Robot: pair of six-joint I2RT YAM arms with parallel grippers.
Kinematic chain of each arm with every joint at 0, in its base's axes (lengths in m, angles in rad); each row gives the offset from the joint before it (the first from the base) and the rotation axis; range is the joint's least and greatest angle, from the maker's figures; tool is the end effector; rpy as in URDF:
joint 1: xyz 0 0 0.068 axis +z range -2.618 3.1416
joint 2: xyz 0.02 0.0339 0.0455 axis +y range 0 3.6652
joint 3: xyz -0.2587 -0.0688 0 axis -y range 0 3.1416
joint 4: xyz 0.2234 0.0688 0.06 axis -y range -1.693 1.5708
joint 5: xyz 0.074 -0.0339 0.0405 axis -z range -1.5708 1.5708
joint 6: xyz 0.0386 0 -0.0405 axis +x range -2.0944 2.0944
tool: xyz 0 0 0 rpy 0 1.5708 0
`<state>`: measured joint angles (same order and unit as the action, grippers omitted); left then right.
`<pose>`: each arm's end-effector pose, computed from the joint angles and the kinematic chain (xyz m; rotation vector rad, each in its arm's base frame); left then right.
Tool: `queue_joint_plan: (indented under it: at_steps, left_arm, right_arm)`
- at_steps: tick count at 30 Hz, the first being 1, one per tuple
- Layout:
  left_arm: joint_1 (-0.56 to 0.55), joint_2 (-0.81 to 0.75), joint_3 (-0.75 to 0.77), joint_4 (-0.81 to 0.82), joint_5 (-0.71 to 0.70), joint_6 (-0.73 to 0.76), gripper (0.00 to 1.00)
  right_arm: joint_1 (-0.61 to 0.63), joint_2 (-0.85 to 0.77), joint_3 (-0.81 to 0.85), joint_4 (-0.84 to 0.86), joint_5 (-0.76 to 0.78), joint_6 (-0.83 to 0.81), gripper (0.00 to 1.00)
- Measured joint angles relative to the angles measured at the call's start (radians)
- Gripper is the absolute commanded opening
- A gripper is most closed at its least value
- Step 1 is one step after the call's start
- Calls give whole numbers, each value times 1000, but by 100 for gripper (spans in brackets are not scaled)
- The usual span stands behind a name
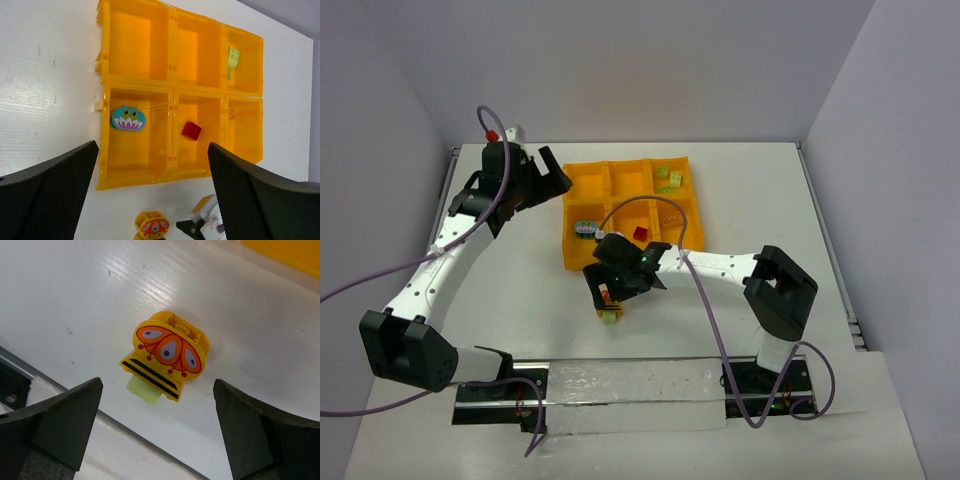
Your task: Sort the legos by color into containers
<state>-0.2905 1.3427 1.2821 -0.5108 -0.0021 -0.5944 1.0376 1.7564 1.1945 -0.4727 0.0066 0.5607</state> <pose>0.2710 -0.0809 0.3510 -0.3322 2.1612 -0.5090 0.1762 0.2981 0.2027 -0.6388 2.6382 0.5282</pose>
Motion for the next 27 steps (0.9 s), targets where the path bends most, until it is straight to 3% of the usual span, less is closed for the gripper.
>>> queue_joint_plan:
  at_steps: [11,23,27]
  left_arm:
    - [0,-19,-6,0,0,1,100]
    - [0,-22,-7,0,0,4,99]
    - [0,-19,-7,0,4,4,99]
  right_arm:
    - [0,46,108,-103,120,203,99]
    - [-1,175,169,-166,137,216,98]
    - [0,194,180,-175,143,216,90]
